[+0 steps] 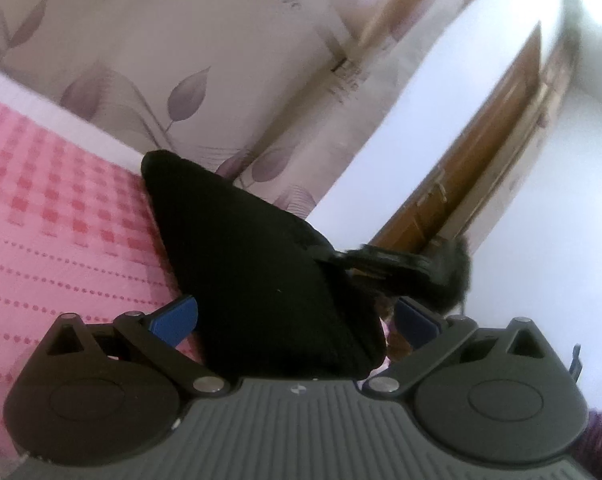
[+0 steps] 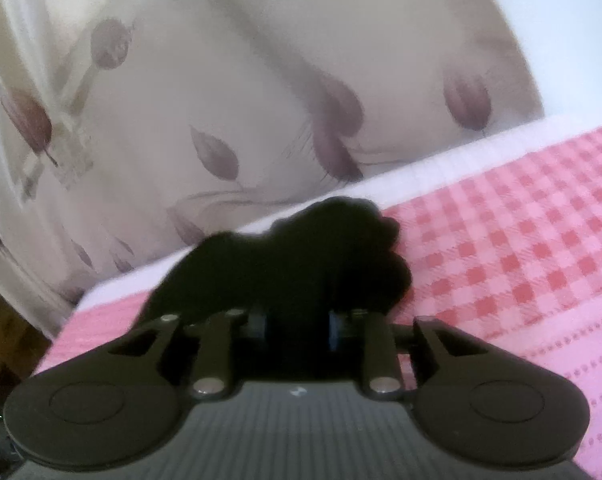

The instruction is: Fold small clothes

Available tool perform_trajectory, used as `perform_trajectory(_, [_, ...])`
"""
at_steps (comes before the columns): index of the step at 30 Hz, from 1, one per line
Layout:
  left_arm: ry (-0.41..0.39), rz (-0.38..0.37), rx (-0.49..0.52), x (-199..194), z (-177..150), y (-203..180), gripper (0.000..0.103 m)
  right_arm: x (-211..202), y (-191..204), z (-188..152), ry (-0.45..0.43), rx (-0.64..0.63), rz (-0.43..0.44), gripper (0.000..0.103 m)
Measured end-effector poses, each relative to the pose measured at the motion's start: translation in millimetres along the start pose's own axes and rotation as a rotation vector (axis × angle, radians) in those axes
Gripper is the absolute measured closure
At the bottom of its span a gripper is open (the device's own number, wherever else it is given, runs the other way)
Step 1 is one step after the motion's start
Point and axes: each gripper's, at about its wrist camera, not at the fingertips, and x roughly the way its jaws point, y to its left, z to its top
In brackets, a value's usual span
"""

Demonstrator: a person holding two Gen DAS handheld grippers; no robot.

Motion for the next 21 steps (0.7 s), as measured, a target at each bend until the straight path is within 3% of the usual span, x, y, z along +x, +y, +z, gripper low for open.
perform_trajectory(1, [0.001,-0.003,-0.017,-0.1,0.9,2.5,0.000,-5.4,1.7,-2.1,0.006,-0.005,0.013,0.062])
perform_trajectory(3, [0.027,-0.017,-0.078,1.4,4.6,9.1,0.000,-17.1,5.2,-10.2,0.024,-0.019,0.006,0.020])
perform_trajectory(4, [0.041,-0.024,-0.119,3.9,6.7,14.8,0.000,-23.5,6.7,-15.5,0.024,-0.029,0.004,0.014])
perform_trajectory(7, [0.062,-0.028,-0.230,13.9,14.4,31.5,0.000,-32.3,4.9,-28.6,0.087,-0.019,0.040,0.013])
perform_trajectory(9, [0.086,-0.032,-0.233,25.0,23.1,34.6,0.000,-30.1,3.6,-38.2,0.135,-0.011,0.046,0.013])
perform_trajectory(10, [0.116,-0.030,-0.228,33.6,27.1,34.9,0.001,-25.6,4.1,-43.3,0.159,-0.021,0.023,0.014])
perform_trajectory(11, [0.144,-0.025,-0.224,41.4,29.4,33.6,0.002,-21.8,4.7,-48.7,0.173,-0.027,0.010,0.024])
perform_trajectory(13, [0.202,-0.002,-0.177,56.5,32.8,26.9,0.005,-17.3,8.5,-57.3,0.165,-0.029,0.038,0.057])
perform_trajectory(14, [0.215,0.021,-0.143,61.5,32.1,22.9,0.015,-14.3,8.3,-61.0,0.171,0.002,0.047,0.070])
perform_trajectory(15, [0.226,0.047,-0.123,65.8,30.1,21.3,0.036,-13.4,10.4,-63.5,0.154,0.015,0.044,0.071])
perform_trajectory(17, [0.230,0.099,-0.114,66.2,29.4,22.4,0.062,-13.0,11.5,-66.3,0.141,0.048,0.050,0.072])
perform_trajectory(18, [0.222,0.104,-0.119,62.8,30.1,23.8,0.070,-13.9,8.6,-68.3,0.136,0.091,0.066,0.073])
perform_trajectory(21, [0.221,0.129,-0.096,52.7,31.5,22.9,0.077,-18.3,4.6,-77.8,0.133,0.182,0.116,0.075])
